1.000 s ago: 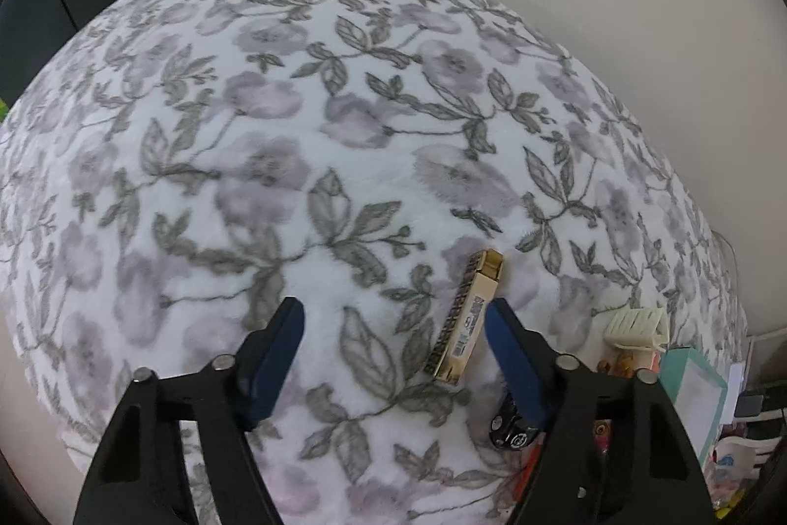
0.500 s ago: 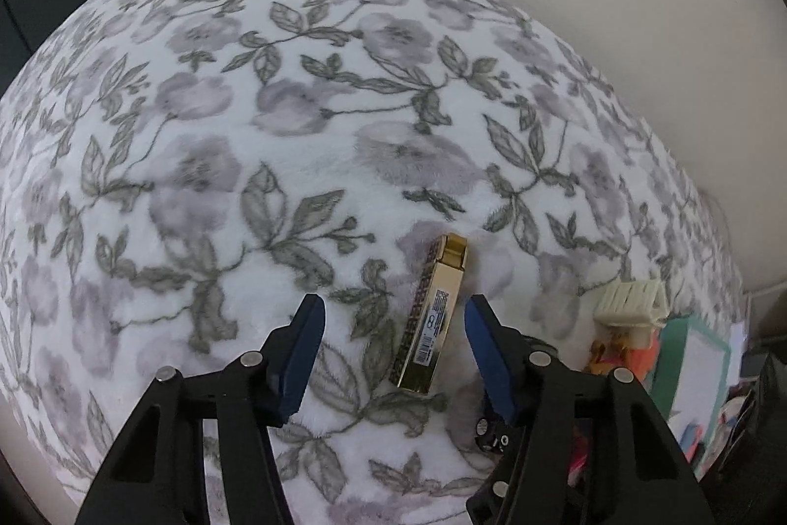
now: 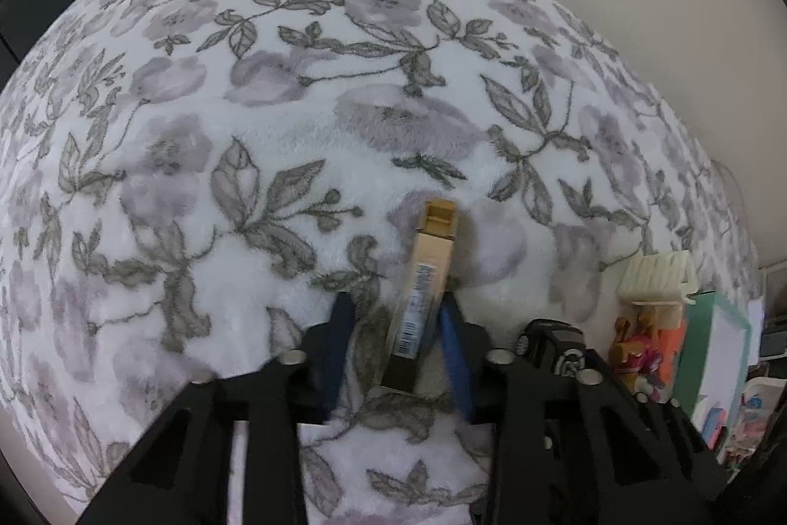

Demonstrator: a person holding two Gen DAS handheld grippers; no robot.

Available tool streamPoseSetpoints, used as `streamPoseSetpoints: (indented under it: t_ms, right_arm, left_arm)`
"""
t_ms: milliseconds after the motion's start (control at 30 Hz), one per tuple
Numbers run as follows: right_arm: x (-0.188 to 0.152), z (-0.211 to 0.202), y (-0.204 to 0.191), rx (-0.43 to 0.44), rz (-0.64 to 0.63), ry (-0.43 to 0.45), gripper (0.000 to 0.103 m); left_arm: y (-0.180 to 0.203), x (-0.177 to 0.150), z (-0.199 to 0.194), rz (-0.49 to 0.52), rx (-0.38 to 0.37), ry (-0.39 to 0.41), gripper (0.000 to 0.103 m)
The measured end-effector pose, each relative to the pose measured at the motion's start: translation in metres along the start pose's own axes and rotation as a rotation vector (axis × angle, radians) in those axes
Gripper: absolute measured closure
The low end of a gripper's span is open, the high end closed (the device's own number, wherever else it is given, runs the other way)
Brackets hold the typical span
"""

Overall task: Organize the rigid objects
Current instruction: 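Grasp the gold harmonica with the left tool while the right tool grasps the black CS car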

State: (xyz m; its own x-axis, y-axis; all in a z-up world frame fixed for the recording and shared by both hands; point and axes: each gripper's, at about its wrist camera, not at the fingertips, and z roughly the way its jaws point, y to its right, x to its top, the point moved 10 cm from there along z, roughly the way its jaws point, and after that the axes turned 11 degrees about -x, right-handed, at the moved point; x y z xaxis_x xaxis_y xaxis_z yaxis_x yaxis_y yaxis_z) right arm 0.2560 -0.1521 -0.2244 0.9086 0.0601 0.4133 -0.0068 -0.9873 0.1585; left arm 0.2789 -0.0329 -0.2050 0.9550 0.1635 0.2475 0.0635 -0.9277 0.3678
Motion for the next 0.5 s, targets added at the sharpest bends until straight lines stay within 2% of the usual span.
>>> streamPoseSetpoints:
  t_ms: [67, 133, 300, 500]
  right_arm:
    - [-0.001, -0.001, 0.0, 0.011, 0.0, 0.006, 0.06]
    - [-0.003, -0.004, 0.0, 0.026, 0.002, 0.007, 0.065]
    - [-0.009, -0.008, 0.0, 0.045, 0.016, -0.003, 0.066]
    - [-0.014, -0.024, 0.008, 0.116, 0.089, -0.016, 0.066]
  left_arm:
    - [0.002, -0.003, -0.002, 0.005, -0.016, -0.002, 0.082]
    - [0.002, -0.004, -0.002, 0.015, 0.0, -0.001, 0.084]
    - [-0.003, -0.008, -0.008, -0.003, 0.027, -0.006, 0.087]
    - [-0.014, -0.015, -0.029, -0.033, 0.072, 0.008, 0.087]
